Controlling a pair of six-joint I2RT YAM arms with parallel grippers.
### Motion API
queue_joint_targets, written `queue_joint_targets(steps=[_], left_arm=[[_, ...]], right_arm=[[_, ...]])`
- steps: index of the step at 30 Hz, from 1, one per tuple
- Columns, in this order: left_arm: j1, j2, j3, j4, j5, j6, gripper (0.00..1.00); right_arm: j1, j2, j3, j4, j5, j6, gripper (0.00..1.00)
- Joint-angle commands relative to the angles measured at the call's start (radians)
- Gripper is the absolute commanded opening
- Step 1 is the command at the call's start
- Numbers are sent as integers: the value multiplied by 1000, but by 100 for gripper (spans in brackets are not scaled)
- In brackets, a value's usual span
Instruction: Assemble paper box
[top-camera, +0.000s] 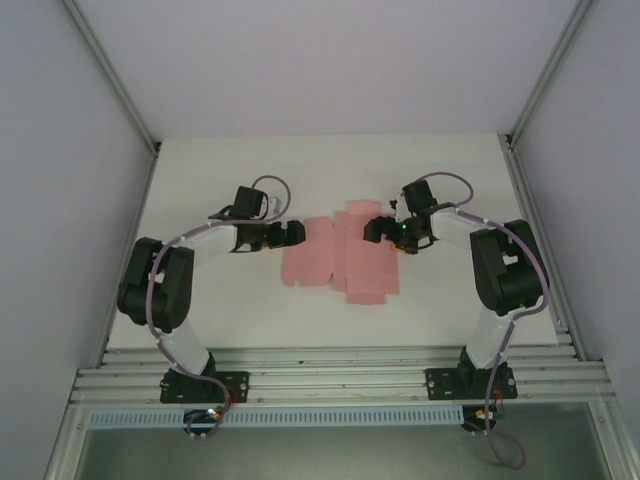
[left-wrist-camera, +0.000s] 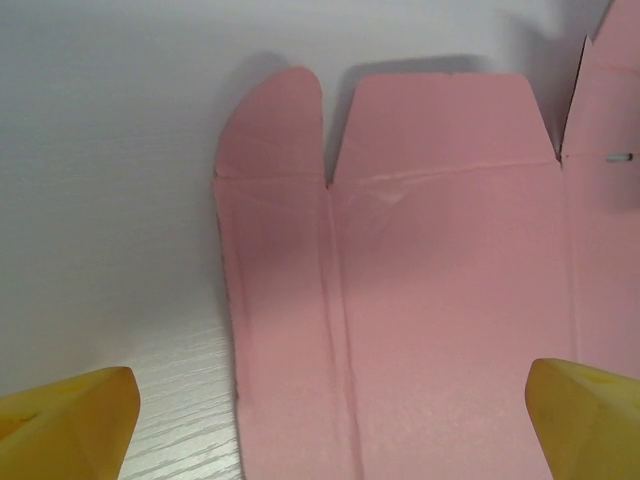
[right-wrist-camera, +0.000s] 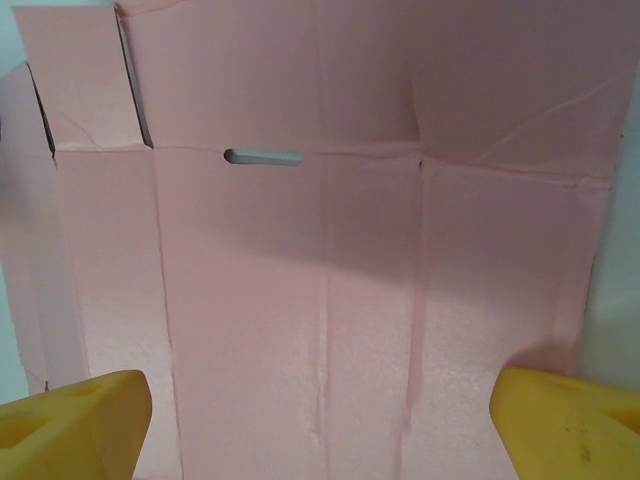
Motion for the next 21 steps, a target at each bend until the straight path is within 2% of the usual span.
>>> queue_joint_targets(steps=[1,4,7,9,15,19,21], left_arm=[[-4,42,25,14,99,-25,100],[-5,70,27,16,127,-30,100],[-5,90,46,-38,65,2,100],[-5,101,57,-52,64,10,100],[-34,145,70,0,244,2,97],[-35,170,70,79,394,-68,94],[-35,167,65,121,426,-104,92]], right_arm=[[-11,47,-63,-33,73,22,92],[-12,51,-57,-46,69,17,91],[-12,51,-59,-46,55,0,91],[-12,54,-59,-45,47,-6,91],[-12,59,-62,-37,41,-7,91],[-12,58,-63,-38,39,-8,91],[-11,55,-68,-33,40,-7,91]])
